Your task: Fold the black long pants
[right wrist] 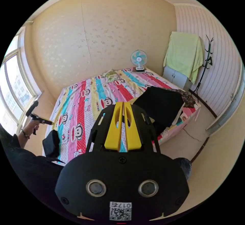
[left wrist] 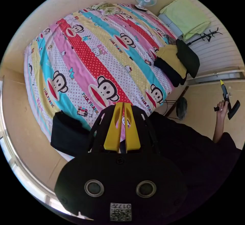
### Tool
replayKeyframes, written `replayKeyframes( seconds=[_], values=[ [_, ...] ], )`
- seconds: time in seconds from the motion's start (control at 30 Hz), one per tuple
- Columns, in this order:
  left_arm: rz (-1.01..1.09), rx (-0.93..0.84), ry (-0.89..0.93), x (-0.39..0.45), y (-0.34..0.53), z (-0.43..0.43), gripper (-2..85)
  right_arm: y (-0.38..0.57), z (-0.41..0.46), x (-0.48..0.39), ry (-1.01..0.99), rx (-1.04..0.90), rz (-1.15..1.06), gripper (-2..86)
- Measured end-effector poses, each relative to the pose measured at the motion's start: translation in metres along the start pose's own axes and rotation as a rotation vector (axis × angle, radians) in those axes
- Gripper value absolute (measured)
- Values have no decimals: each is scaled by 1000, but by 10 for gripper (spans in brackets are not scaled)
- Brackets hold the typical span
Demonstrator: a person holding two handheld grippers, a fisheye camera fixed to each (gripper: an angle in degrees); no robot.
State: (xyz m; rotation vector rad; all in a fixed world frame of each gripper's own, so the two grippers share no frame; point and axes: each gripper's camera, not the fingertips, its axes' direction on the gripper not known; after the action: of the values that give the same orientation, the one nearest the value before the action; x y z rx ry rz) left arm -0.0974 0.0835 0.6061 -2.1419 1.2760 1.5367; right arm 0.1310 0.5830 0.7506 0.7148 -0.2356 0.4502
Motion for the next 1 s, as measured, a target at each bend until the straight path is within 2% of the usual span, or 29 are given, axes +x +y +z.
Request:
replayKeyframes(
  seconds=[0.07, 0.13, 0.17, 0.2, 0.27, 0.37, 0.5, 0.57, 0.6, 0.67, 0.73, 0.83, 0.9, 1.0],
  values=[
    [-3, -111, 115, 53, -39, 41, -3, 10, 29, 81, -104, -264, 197, 11],
    [19, -162, 163, 96, -65, 68, -5, 16, 40, 131, -198, -320, 232, 17],
    [53, -225, 147, 127, -84, 87, -5, 16, 39, 161, -216, -278, 265, 22],
    [80, -268, 123, 143, -94, 96, -5, 15, 39, 177, -212, -255, 286, 25],
    [224, -470, -38, 206, -128, 132, -6, -1, 45, 237, -192, -225, 353, 42],
    [299, -636, -215, 257, -153, 160, -6, -40, 69, 302, -182, -238, 363, 79],
    [197, -638, -140, 275, -161, 167, -6, -88, 119, 362, -140, -294, 343, 109],
    [127, -629, -70, 274, -153, 169, -6, -104, 169, 393, -195, -390, 375, 113],
    [106, -632, -68, 272, -150, 171, -6, -105, 182, 400, -235, -424, 401, 113],
    [18, -657, -114, 260, -134, 175, -6, -102, 224, 412, -437, -541, 495, 88],
    [-50, -678, -164, 251, -120, 175, -6, -108, 215, 404, -491, -439, 518, 59],
    [-141, -644, -184, 240, -100, 162, -6, -153, 168, 350, -613, -247, 305, 34],
    [-203, -573, -122, 232, -93, 150, -6, -187, 151, 304, -644, -166, 141, 28],
    [-318, -410, 60, 216, -83, 129, -6, -235, 151, 234, -892, -131, -16, 22]
  ],
)
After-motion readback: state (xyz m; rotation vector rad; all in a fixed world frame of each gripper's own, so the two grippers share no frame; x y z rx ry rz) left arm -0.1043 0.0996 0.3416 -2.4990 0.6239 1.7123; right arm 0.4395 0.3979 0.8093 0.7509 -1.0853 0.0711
